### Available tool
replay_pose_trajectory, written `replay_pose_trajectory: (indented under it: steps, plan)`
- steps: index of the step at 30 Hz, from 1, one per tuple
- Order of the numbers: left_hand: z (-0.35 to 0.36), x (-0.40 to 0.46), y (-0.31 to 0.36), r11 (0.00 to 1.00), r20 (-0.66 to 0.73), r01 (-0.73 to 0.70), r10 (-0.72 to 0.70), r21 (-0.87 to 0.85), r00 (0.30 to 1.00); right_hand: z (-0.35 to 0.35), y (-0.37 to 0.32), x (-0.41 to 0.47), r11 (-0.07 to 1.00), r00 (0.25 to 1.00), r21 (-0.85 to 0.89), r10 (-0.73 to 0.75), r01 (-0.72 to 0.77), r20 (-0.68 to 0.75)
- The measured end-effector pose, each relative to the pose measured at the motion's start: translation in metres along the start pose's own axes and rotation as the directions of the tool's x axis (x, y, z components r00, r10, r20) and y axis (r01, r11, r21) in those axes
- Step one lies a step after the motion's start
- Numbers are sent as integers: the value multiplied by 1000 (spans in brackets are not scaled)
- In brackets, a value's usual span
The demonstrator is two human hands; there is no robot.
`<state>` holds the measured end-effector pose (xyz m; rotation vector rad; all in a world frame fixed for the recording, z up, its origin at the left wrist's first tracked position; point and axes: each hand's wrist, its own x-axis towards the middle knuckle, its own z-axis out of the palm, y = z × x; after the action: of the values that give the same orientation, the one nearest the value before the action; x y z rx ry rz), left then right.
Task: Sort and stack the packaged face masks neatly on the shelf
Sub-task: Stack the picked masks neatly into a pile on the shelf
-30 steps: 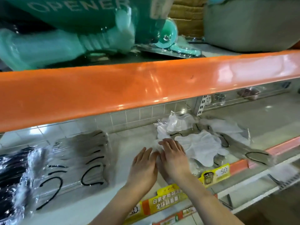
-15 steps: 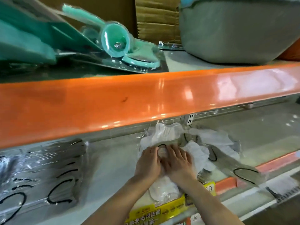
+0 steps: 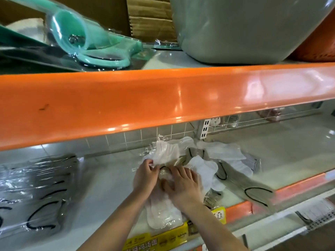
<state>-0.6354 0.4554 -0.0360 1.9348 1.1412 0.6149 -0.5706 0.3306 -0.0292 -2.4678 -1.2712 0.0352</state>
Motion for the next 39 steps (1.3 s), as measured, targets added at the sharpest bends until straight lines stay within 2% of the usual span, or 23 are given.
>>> replay_pose_trajectory:
  steps: [4,10,16,18,21,23,25,27,30,34,37,39]
  plan:
    - [-7,-2,-2,996,-33,-40,38,-79,999,2,-1,-3,997,997,20,-78,78,-2]
    - [-27,-18,-11,999,4,-29,29,36,1000,14,-4,-1,994,992,19,-110,111,-57]
    - [-41,-32,-13,997,33,-38,36,68,999,20,-2,3,996,982,12,-86,90,-170]
    - [-44,-38,-11,988,39,-37,32,147,999,18,-4,3,995,983,1,-99,100,-154]
    - [-51,-47,-3,931,-14,-79,90,355,996,8,-9,6,992,992,-32,-125,125,-9]
    - [-58,-51,1,842,-67,-156,222,517,973,2,-14,13,989,989,-64,-127,132,73]
    - [-66,-52,0,789,-126,-237,367,567,922,0,-22,20,989,989,-79,-121,128,86]
    - [-69,-46,-9,764,-185,-347,513,544,838,-1,-30,25,986,988,-61,-154,155,20]
    - [-81,-40,-11,769,-272,-484,614,418,741,-9,-40,31,964,964,-25,-265,264,-20]
    - [-100,-42,4,695,-255,-651,719,305,647,-18,-55,42,922,913,-9,-384,387,-139]
    - [-112,-45,13,725,-346,-638,687,260,639,-24,-66,49,918,879,65,-353,392,-320]
    - [-119,-46,13,783,-421,-584,613,213,669,-31,-71,52,909,877,181,-287,376,-385]
